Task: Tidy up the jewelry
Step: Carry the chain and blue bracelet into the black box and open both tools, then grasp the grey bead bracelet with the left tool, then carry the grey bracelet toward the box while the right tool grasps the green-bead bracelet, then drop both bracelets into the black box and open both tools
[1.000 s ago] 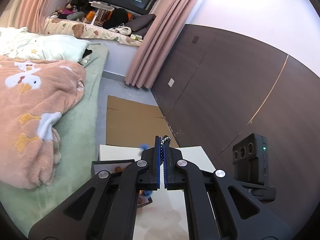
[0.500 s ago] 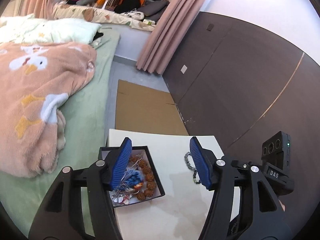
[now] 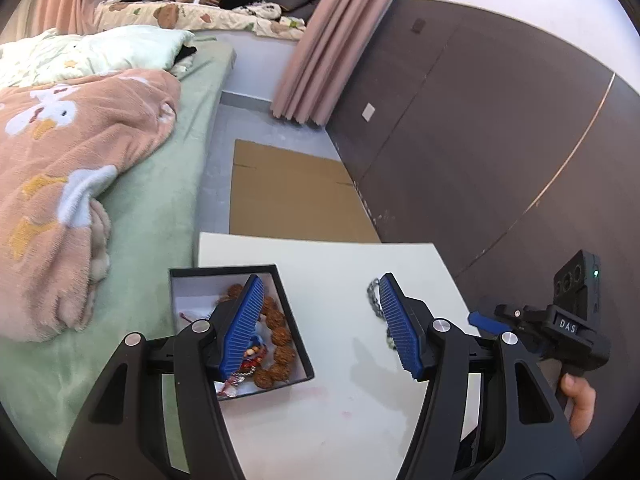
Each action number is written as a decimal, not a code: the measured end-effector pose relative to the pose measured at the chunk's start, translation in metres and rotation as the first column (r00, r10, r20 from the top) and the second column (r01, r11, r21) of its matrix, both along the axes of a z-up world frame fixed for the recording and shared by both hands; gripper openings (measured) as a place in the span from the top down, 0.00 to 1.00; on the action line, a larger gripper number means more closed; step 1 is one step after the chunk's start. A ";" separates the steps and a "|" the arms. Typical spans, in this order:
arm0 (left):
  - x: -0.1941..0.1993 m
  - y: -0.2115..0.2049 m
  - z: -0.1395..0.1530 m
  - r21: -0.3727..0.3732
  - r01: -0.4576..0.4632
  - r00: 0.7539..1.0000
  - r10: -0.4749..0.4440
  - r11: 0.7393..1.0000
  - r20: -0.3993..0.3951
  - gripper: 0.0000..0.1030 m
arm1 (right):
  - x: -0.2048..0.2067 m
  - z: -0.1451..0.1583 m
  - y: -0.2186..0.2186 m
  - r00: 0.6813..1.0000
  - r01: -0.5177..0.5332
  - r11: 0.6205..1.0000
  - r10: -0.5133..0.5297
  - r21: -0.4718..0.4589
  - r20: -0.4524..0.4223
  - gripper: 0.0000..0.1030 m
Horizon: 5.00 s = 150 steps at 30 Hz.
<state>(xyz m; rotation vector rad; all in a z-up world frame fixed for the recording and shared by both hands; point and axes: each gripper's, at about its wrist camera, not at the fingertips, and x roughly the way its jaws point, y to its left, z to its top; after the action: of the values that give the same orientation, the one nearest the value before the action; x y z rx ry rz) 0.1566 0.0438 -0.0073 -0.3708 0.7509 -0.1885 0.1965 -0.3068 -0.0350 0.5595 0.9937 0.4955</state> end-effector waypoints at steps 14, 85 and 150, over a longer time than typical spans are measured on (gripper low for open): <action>0.034 -0.071 -0.034 0.009 0.090 0.992 -0.089 0.996 -0.093 0.33 | 0.012 -0.026 -0.051 0.986 0.102 0.991 -0.113 -0.091 -0.120 0.48; 0.051 -0.053 -0.027 -0.028 0.007 0.996 -0.009 1.000 -0.085 0.92 | 0.063 -0.079 0.048 0.992 -0.029 0.803 -0.053 -0.596 -0.119 0.88; -0.017 0.043 -0.004 -0.005 -0.194 0.980 0.194 0.981 -0.046 0.08 | -0.010 0.011 0.065 0.998 -0.035 0.952 0.047 -0.304 0.033 0.60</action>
<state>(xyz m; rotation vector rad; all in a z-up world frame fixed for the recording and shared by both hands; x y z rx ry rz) 0.1392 0.0863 -0.0113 -0.4557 0.7535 0.0003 0.1870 -0.2422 -0.0235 0.2527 1.0219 0.3790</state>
